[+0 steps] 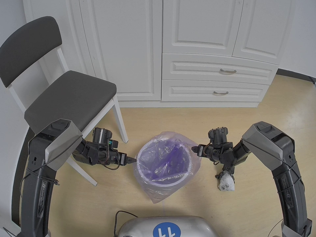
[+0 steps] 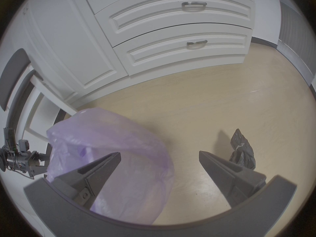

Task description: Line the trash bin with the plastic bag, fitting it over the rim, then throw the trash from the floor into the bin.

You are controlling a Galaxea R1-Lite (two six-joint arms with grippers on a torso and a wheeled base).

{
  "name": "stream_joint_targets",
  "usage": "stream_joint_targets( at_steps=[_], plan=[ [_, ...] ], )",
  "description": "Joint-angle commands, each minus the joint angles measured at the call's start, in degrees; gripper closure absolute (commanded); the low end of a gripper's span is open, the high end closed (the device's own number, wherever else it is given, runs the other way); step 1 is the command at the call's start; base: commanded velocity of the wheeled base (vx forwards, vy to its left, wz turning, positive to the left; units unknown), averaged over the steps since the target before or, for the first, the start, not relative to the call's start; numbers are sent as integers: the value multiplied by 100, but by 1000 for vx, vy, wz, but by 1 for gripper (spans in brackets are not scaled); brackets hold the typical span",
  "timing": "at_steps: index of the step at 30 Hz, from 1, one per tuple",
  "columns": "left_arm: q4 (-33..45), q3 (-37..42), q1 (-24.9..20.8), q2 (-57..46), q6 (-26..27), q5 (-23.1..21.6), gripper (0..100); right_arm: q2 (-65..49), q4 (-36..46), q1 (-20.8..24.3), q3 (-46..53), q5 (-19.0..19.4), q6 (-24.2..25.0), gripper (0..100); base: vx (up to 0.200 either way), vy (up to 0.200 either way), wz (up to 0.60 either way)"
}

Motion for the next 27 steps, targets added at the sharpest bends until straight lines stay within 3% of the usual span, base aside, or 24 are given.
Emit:
stream_joint_targets(
  at_steps=[1, 6, 12, 17, 19, 21, 27],
  plan=[
    [639, -626, 1, 226, 184, 2, 0, 379, 211, -120, -491, -6, 16, 0, 0, 0, 0],
    [1799, -1646, 62, 657, 738, 257, 0, 775, 975, -164, -1326, -33, 42, 0, 0, 0, 0],
    [2414, -2419, 71, 1132, 1002, 555, 0, 1179, 1951, -235, -2284, -6, -10, 0, 0, 0, 0],
    [2537, -2551, 62, 1176, 1010, 564, 0, 1654, 2900, -235, -3003, 20, -309, 0, 0, 0, 0],
    [2546, -2577, 62, 1184, 1002, 564, 0, 1654, 2953, -235, -3003, 125, -511, 0, 0, 0, 0],
    [2537, -2656, 71, 1220, 993, 626, 0, 1636, 3032, -243, -3003, 503, -749, 0, 0, 0, 0],
    [2537, -2841, 71, 1307, 966, 757, 0, 1619, 3173, -243, -3003, 547, -749, 0, 0, 0, 0]
  ],
)
